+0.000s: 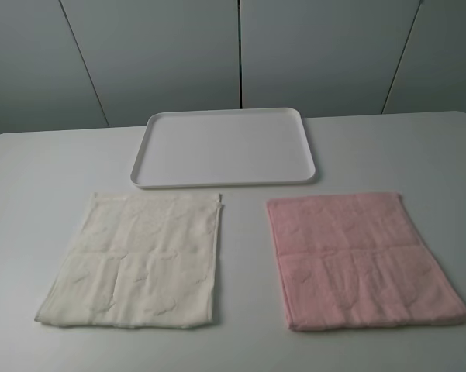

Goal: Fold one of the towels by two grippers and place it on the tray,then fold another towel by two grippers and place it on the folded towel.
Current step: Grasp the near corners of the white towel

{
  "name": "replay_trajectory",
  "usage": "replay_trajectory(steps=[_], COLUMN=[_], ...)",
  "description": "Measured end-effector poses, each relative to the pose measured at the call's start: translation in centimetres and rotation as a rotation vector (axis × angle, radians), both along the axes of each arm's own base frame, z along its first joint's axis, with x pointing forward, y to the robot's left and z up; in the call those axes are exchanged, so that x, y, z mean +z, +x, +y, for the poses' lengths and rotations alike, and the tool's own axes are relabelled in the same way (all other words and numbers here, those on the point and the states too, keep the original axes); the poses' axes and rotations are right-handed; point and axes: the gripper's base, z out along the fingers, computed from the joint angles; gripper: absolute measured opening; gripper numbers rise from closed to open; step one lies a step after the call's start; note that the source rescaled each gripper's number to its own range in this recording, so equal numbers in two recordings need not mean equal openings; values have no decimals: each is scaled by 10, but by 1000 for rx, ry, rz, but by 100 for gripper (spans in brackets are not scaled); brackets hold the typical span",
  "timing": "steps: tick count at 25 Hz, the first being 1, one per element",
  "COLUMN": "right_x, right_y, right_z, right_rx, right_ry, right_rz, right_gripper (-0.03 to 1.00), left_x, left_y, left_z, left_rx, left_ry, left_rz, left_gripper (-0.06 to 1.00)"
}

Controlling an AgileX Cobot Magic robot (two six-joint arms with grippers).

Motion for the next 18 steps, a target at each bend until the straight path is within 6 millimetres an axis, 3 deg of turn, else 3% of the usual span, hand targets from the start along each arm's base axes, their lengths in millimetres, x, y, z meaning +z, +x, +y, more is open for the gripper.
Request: replay_trajectory(steps=[18], right_x=[0], right_y=[0], right_z=[0], right_rx=[0], right_ry=[0], right_rz=[0], right_gripper=[100], left_x=[0], left_y=[0], left_z=[0], left_rx=[0], left_ry=[0], left_rz=[0], left_gripper=[100])
